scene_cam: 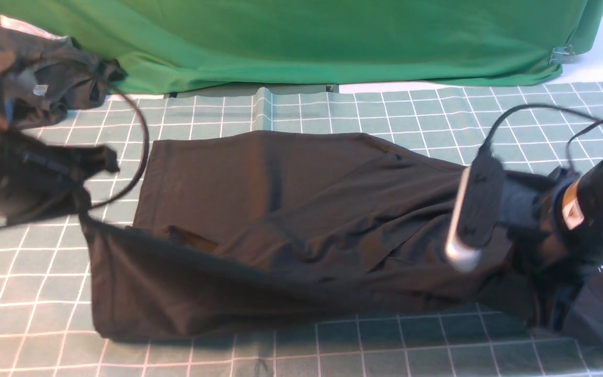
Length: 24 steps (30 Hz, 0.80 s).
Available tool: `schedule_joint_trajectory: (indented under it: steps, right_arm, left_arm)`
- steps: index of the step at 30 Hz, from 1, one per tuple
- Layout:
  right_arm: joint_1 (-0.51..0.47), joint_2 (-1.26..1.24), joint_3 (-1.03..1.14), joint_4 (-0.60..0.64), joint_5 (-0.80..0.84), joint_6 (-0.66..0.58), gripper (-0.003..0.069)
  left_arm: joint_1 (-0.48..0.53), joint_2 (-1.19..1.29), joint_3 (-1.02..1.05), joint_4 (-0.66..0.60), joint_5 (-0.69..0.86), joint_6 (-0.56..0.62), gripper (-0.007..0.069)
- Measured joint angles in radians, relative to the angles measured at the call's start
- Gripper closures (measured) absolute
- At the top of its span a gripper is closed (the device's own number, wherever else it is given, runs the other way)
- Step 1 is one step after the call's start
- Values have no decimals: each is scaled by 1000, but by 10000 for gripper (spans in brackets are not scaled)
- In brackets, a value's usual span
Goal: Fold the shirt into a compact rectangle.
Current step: 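Fold the black garment in half by bringing its near edge over to the far edge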
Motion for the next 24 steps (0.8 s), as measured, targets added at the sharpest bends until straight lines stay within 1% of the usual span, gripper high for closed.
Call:
schedule_joint_trajectory:
  steps: [2,3,8,10,12,14,16,17,19,24]
  right_arm:
    - [-27,2,-8,0,-1,-12,623]
    - [-60,8,-28,-1,-1,-23,623]
    - [-120,73,-130,-2,5,-28,623]
    - [-124,99,-160,3,21,-29,623]
    - [-125,146,-189,17,47,-32,623]
    - [-122,169,-194,33,57,-32,623]
    - [-120,180,-194,47,63,-35,623]
    - [-120,180,-194,49,63,-35,623]
    - [-115,180,-194,54,65,-37,623]
    - [-115,180,-194,83,69,-39,623]
  left_arm:
    - [0,23,-24,0,-8,3,610]
    - [0,62,-67,0,-19,9,610]
    - [0,180,-198,-10,-24,22,610]
    - [0,211,-230,-29,-11,48,610]
    - [0,244,-248,-133,46,154,610]
    - [-5,253,-222,-190,93,212,610]
    - [-27,245,-148,-188,110,237,610]
    - [-30,245,-148,-186,110,239,610]
    - [-77,238,-16,-171,67,257,610]
    - [-143,267,98,-177,-38,301,602]
